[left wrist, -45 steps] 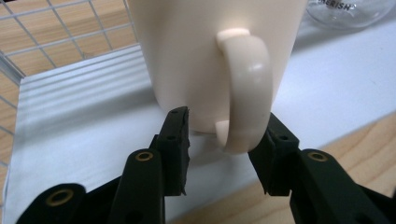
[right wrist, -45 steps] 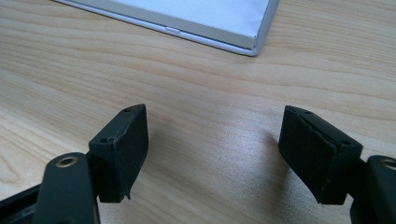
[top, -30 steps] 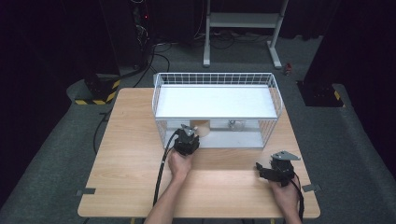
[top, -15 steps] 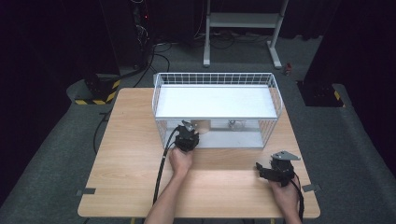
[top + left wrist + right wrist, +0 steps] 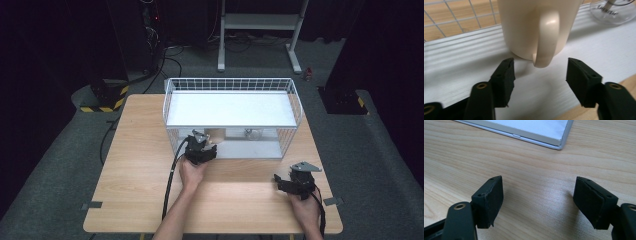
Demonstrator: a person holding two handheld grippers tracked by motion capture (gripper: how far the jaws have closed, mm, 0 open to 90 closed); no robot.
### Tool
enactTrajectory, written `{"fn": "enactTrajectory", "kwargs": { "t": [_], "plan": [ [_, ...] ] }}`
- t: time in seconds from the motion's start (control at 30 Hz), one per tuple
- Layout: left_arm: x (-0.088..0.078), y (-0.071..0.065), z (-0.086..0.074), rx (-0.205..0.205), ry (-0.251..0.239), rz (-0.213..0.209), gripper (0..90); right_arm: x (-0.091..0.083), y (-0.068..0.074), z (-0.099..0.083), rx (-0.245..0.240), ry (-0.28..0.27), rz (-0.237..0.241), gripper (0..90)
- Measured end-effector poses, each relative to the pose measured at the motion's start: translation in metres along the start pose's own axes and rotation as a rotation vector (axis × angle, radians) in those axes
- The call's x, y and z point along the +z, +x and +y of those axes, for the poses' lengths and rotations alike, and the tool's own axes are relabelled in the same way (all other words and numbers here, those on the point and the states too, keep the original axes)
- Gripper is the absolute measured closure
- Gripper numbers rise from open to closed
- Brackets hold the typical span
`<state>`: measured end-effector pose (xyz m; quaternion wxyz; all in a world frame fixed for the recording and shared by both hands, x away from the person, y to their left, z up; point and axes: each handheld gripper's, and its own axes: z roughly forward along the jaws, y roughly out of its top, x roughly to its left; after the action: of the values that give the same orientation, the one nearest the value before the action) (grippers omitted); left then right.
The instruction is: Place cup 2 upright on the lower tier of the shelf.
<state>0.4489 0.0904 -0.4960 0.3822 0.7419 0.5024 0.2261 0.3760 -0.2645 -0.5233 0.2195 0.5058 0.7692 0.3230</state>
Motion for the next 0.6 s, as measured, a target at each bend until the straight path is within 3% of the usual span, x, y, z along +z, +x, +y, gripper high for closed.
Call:
{"fn": "enactTrajectory", "kwargs": {
  "t": [0.13,0.27,0.6],
  "plan": [
    [-0.008,0.0,-0.002,-0.001,-0.011,-0.034,33.6,0.0,0.0,0.0,0.0,0.0,-0.001,24.3],
    [-0.015,-0.001,-0.003,0.045,-0.014,-0.027,30.1,0.0,0.0,0.0,-0.001,0.0,-0.001,24.3],
    [-0.034,0.002,-0.003,0.035,-0.06,-0.035,26.9,0.0,0.0,0.0,0.0,0.0,-0.001,24.3]
  ]
}}
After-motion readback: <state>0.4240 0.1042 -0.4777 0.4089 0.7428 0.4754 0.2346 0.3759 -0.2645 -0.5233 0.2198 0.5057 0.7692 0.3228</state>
